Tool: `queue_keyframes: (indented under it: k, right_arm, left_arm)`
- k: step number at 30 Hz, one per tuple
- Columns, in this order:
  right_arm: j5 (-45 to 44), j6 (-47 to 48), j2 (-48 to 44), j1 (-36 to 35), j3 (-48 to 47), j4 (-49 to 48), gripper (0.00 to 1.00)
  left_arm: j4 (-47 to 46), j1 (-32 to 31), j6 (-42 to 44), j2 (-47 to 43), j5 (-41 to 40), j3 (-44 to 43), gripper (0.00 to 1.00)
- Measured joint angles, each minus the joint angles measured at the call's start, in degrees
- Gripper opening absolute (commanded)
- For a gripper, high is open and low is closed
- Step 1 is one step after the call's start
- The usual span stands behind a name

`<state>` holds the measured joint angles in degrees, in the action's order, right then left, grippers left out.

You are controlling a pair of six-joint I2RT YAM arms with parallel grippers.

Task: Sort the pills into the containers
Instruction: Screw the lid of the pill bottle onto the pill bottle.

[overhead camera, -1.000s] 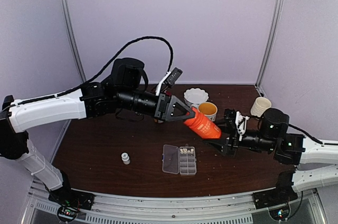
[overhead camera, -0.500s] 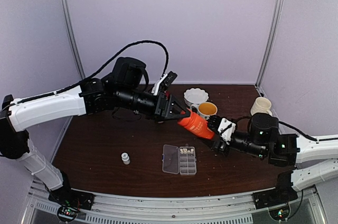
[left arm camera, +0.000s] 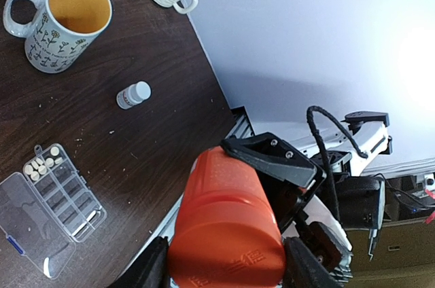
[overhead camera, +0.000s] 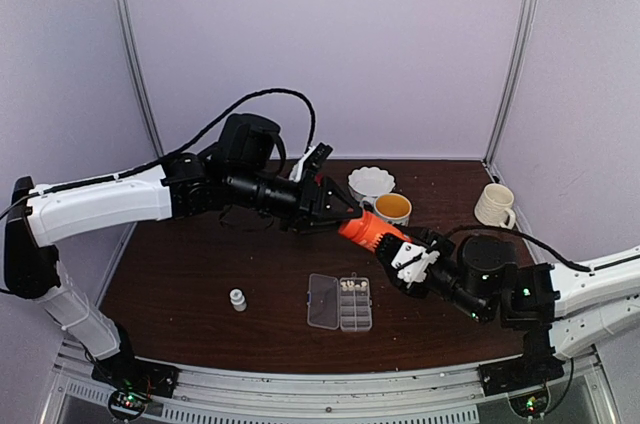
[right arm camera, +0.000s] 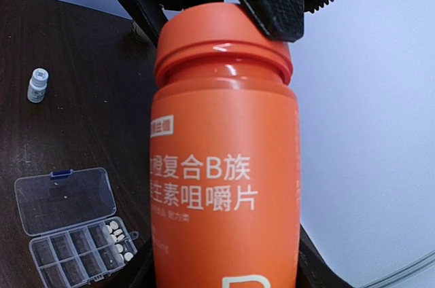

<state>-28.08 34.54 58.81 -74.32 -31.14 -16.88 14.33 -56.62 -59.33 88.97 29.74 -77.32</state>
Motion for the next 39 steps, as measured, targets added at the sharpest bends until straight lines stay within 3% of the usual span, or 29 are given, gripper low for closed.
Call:
queue_keyframes:
  k: [15, 27, 31, 39]
  right_arm:
    - [-8.31, 5.46, 3.69, -2.05, -1.22, -1.42, 0.0]
    - [-16.76, 13.03, 7.85, -4.35, -1.33, -4.44, 0.0]
    - [-15.1, 8.59, 7.78, -3.39, -3.76, 0.68, 0.0]
    - [-1.53, -4.68, 6.54, 2.25, -8.28, 11.34, 0.0]
  left_arm:
    - [-4.7, 1.38, -9.27, 0.28, 1.25, 3.17, 0.31]
    - [-15.67, 2.1, -19.12, 0.26, 1.03, 10.45, 0.31]
    - [-15.74, 2.16, -19.5, 0.04, -0.24, 10.45, 0.31]
    - [-14.58, 2.25, -16.5, -0.92, -3.85, 10.34, 0.31]
